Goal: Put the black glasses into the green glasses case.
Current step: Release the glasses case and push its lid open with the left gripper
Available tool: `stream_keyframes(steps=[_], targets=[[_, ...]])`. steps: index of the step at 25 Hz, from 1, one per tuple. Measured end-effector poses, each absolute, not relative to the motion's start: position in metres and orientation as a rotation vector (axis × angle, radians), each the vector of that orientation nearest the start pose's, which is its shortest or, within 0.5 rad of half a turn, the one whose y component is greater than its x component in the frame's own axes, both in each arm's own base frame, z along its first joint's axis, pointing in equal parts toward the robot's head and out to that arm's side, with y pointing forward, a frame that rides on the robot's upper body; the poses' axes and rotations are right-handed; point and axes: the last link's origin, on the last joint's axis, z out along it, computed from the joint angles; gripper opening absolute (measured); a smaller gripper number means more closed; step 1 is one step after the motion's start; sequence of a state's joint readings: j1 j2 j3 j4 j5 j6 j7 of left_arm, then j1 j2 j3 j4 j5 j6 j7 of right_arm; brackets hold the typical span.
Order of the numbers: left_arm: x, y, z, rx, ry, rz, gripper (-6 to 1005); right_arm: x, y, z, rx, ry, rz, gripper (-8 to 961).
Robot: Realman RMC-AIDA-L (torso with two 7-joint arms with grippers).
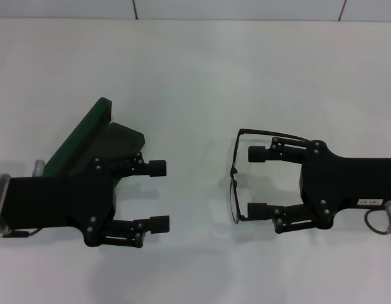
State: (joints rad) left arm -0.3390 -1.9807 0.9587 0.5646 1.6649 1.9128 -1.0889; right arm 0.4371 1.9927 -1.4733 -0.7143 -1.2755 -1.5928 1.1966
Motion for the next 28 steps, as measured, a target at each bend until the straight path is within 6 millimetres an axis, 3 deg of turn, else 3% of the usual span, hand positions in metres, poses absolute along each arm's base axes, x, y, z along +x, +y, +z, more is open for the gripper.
stream_keyframes(steps=[13,19,21,24,28], targets=[[-0.272,0.246,0.022,-2.841,-0.290,-1.130,777,0.201,0.292,-0.026,-2.930,0.170,1.073,869],[-0.249,0.272,0.047,-2.727,-0.525,-1.209,740,0.218,0.297,-0.008,-2.774,0.237,1.101,869],[-0.237,0.283,0.062,-2.713,-0.626,-1.099,727,0.228,0.295,-0.002,-2.702,0.253,1.105,869],[-0.215,0.293,0.089,-2.663,-0.636,-0.792,709,0.241,0.290,0.005,-2.633,0.283,1.105,869],[-0.192,0.303,0.099,-2.583,-0.723,-0.344,681,0.252,0.285,0.006,-2.595,0.343,1.108,869]])
